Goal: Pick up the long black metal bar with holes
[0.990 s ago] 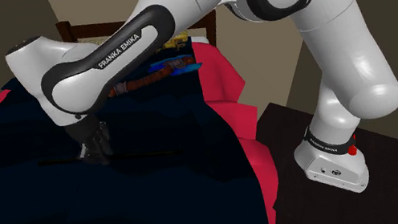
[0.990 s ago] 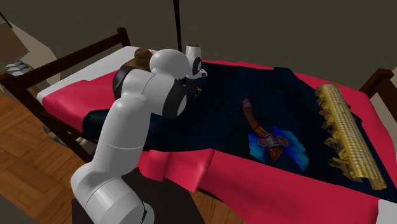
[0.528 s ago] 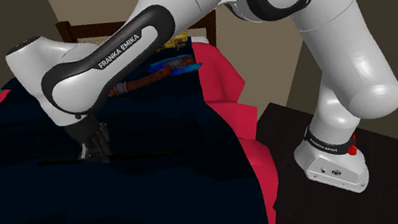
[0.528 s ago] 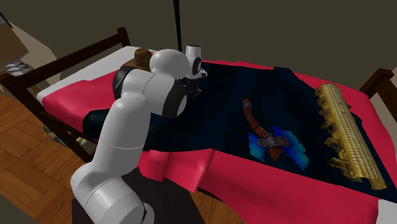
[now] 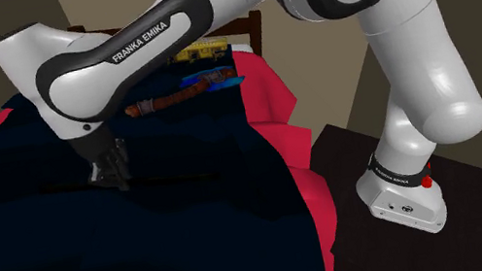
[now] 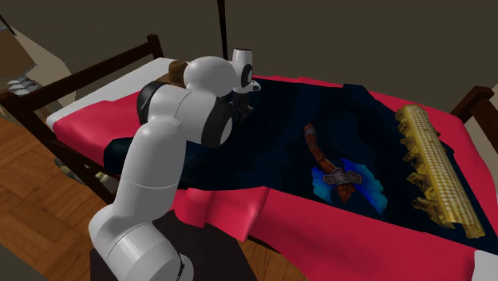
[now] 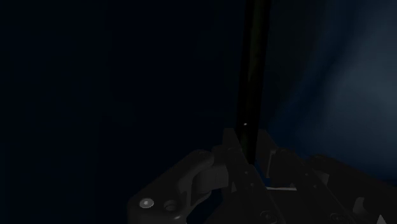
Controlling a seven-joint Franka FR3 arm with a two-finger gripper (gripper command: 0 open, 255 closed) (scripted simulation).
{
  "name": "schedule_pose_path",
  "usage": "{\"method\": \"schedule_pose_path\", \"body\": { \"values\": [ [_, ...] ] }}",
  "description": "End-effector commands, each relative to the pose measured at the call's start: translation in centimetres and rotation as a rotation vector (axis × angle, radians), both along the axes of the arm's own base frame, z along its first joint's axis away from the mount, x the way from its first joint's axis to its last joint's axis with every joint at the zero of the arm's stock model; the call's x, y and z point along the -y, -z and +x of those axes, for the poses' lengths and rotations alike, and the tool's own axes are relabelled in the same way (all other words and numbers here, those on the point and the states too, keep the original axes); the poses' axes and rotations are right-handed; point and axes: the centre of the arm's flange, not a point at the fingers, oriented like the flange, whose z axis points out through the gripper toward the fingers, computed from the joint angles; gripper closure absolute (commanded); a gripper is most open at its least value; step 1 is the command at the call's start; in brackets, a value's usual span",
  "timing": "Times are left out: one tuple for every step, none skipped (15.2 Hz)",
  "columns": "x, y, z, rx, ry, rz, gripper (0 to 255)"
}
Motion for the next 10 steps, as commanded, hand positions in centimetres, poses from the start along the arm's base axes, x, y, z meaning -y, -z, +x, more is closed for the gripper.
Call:
{"method": "schedule_pose_path", "body": {
  "values": [
    [0.0,-1.0,0.0,0.000,0.000,0.000,255],
    [0.0,-1.6,0.0,0.000,0.000,0.000,255],
    [0.0,-2.1,0.0,0.000,0.000,0.000,255],
    [0.0,-2.6,0.0,0.000,0.000,0.000,255],
    [0.0,-3.2,0.0,0.000,0.000,0.000,255],
    [0.0,-3.7,0.0,0.000,0.000,0.000,255],
    [0.0,-4.2,0.0,0.000,0.000,0.000,255],
    [0.0,-4.7,0.0,0.000,0.000,0.000,255],
    [0.0,-4.8,0.0,0.000,0.000,0.000,255],
    [0.0,-4.8,0.0,0.000,0.000,0.000,255]
  ]
}}
